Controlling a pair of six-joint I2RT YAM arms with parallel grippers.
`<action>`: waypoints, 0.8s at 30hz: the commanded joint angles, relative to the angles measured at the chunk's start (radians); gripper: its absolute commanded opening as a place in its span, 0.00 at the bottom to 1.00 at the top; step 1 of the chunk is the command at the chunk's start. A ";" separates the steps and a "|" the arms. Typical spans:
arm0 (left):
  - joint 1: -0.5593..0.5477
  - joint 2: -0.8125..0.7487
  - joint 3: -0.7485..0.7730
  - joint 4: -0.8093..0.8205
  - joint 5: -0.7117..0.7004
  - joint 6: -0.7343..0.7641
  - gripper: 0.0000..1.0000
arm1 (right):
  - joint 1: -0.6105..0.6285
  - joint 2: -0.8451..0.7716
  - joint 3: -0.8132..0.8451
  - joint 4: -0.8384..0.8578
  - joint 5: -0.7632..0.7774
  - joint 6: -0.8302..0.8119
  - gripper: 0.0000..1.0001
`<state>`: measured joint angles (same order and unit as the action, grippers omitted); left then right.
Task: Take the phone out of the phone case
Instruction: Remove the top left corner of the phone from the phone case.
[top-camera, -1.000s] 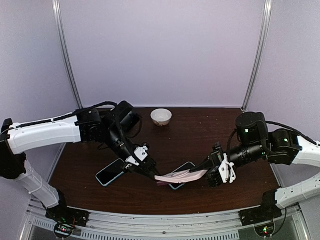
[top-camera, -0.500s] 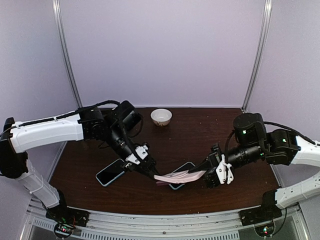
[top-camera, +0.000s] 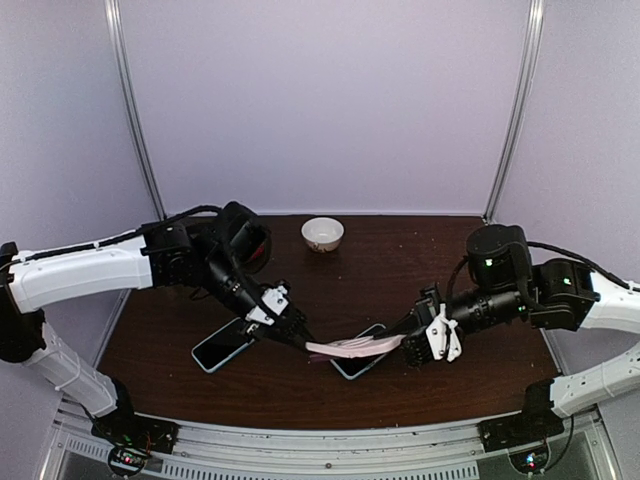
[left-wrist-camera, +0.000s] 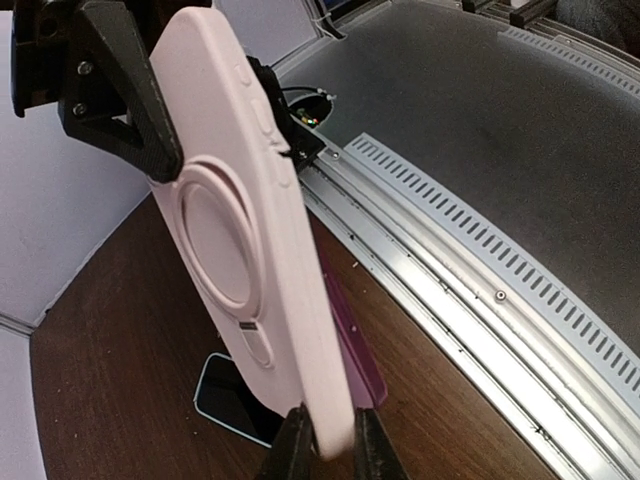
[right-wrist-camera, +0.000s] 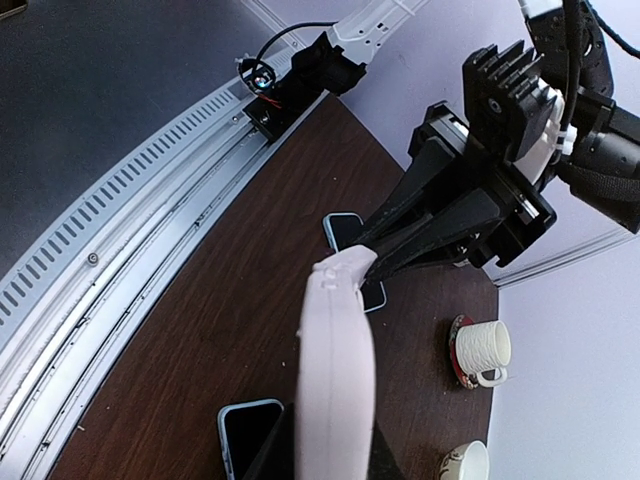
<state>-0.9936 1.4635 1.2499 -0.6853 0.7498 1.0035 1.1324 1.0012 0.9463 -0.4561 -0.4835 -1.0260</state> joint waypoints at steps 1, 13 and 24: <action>0.041 -0.109 -0.097 0.122 -0.111 -0.090 0.10 | 0.016 -0.012 -0.012 -0.021 -0.067 0.046 0.00; 0.040 -0.329 -0.374 0.545 -0.341 -0.232 0.16 | 0.015 -0.009 -0.022 0.170 -0.099 0.171 0.00; 0.031 -0.404 -0.449 0.708 -0.565 -0.328 0.32 | 0.020 -0.009 -0.022 0.313 -0.077 0.332 0.00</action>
<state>-0.9592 1.1088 0.8360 -0.1112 0.3084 0.7387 1.1461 1.0103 0.9226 -0.2970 -0.5652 -0.7990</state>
